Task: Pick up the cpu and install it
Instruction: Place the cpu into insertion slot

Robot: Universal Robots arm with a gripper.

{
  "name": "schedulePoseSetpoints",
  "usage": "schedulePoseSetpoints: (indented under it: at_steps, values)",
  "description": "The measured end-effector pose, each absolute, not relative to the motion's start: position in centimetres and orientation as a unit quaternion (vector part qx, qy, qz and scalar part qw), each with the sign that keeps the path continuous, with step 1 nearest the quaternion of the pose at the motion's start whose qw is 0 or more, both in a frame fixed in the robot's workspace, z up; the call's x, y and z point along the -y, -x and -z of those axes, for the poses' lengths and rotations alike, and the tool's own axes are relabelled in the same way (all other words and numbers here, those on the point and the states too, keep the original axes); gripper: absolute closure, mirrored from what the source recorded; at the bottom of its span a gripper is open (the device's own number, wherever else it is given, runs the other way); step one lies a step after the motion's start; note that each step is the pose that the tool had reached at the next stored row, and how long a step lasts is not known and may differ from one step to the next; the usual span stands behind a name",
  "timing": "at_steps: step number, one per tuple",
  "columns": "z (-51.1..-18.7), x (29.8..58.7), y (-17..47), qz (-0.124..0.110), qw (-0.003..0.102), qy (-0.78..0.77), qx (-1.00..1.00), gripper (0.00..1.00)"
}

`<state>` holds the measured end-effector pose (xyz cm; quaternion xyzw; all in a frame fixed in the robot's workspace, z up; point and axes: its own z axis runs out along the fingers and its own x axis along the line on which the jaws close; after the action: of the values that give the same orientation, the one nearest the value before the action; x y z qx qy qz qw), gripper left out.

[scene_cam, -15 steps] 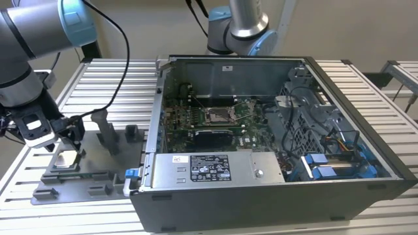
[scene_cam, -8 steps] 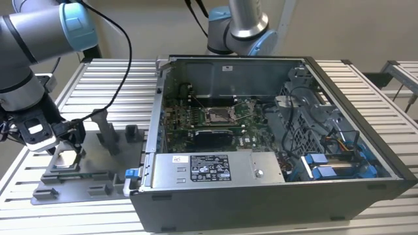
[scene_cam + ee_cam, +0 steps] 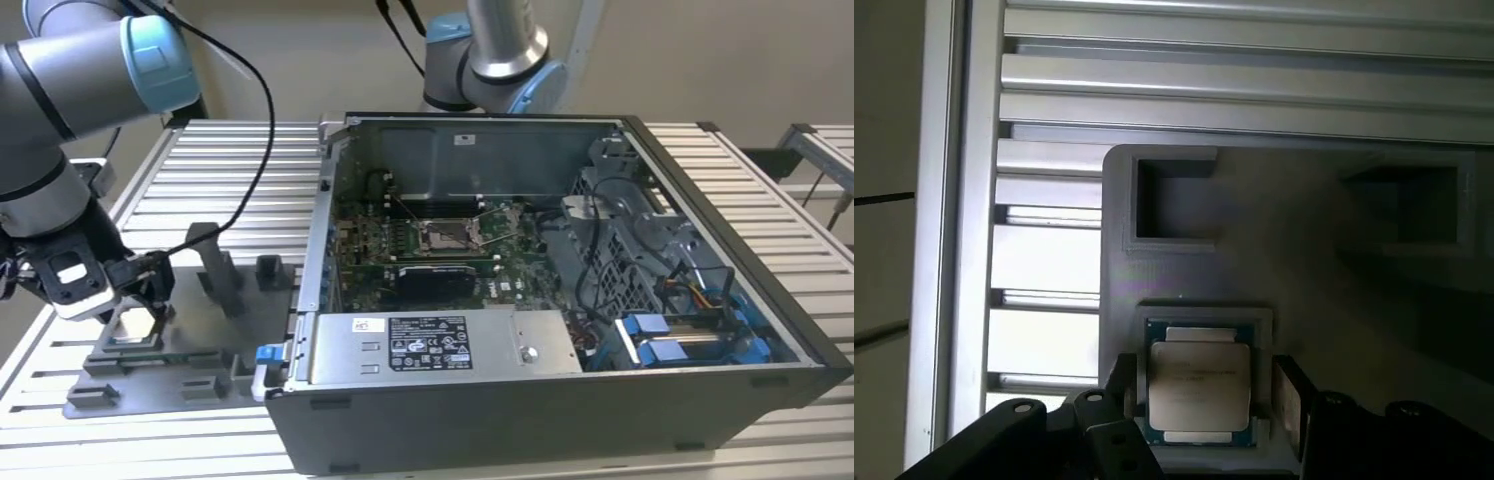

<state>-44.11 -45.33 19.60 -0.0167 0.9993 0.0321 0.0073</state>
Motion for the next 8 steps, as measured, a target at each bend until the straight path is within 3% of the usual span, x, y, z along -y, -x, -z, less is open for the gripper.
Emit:
schedulePoseSetpoints:
  at_steps: [8]
  values:
    - [-19.16,45.38,44.12,-0.032,0.007,0.021,-0.999,0.00]
